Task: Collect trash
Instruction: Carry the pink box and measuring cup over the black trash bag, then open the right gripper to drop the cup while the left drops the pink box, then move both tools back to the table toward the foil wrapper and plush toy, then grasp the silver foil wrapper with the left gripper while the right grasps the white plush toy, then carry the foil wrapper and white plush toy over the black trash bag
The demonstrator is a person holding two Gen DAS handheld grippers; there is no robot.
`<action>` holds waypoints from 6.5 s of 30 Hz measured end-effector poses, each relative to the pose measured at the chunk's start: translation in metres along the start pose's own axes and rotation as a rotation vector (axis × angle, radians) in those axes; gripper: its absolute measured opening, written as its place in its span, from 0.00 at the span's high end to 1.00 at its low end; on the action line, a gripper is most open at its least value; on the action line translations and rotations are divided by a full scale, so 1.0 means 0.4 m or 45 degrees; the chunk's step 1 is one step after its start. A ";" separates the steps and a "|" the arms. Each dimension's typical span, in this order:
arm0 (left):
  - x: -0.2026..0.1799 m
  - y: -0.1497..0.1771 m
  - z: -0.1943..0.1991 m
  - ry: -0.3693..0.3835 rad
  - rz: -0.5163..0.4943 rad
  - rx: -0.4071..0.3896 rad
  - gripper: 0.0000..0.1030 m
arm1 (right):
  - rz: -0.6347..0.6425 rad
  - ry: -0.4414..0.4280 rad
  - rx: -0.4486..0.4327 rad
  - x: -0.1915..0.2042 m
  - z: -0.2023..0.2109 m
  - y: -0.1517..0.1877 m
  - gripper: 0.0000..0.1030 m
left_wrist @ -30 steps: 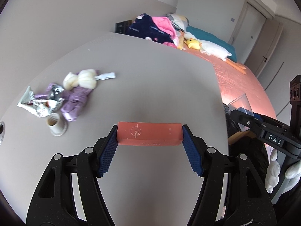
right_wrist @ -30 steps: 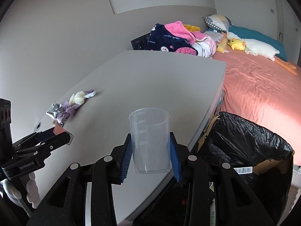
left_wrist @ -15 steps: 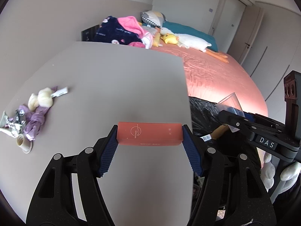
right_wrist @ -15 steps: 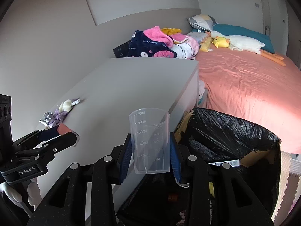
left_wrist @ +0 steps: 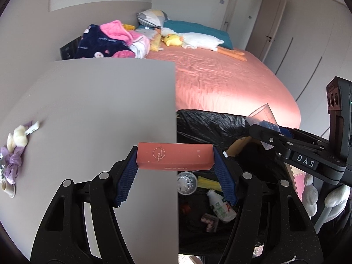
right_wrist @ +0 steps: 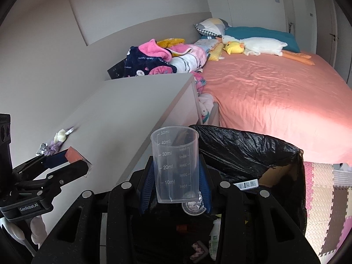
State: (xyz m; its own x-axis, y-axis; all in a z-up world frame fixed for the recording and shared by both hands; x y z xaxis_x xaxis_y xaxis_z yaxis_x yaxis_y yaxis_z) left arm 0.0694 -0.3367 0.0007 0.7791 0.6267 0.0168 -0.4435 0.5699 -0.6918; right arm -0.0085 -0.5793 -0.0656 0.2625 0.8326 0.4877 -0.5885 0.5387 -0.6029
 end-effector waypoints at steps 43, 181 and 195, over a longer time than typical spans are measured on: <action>-0.130 -0.044 -0.087 0.163 -0.110 0.038 0.05 | -0.220 0.188 -0.136 -0.189 0.082 -0.031 0.29; 0.818 0.456 0.347 -0.445 0.821 -0.184 0.83 | 0.622 -0.302 0.229 0.825 -0.366 0.152 0.77; 0.673 0.354 0.391 -0.499 0.619 -0.304 0.93 | 0.480 -0.331 0.118 0.706 -0.228 0.100 0.77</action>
State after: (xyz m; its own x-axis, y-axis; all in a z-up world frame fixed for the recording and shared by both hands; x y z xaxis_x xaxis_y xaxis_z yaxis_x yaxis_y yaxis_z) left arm 0.1468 -0.0043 0.0199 0.2764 0.9550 -0.1074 -0.5578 0.0684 -0.8271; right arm 0.1117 -0.3106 -0.0095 -0.1761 0.9018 0.3946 -0.6751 0.1811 -0.7152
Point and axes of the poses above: each gripper's, at about its wrist camera, not at the fingertips, and z roughly against the way its jaws point, x to its left, y to its underside, the point moved 2 cm from there along -z, roughly the way its jaws point, and after that the axes turned 15 degrees about -z, right-handed, at the moved point
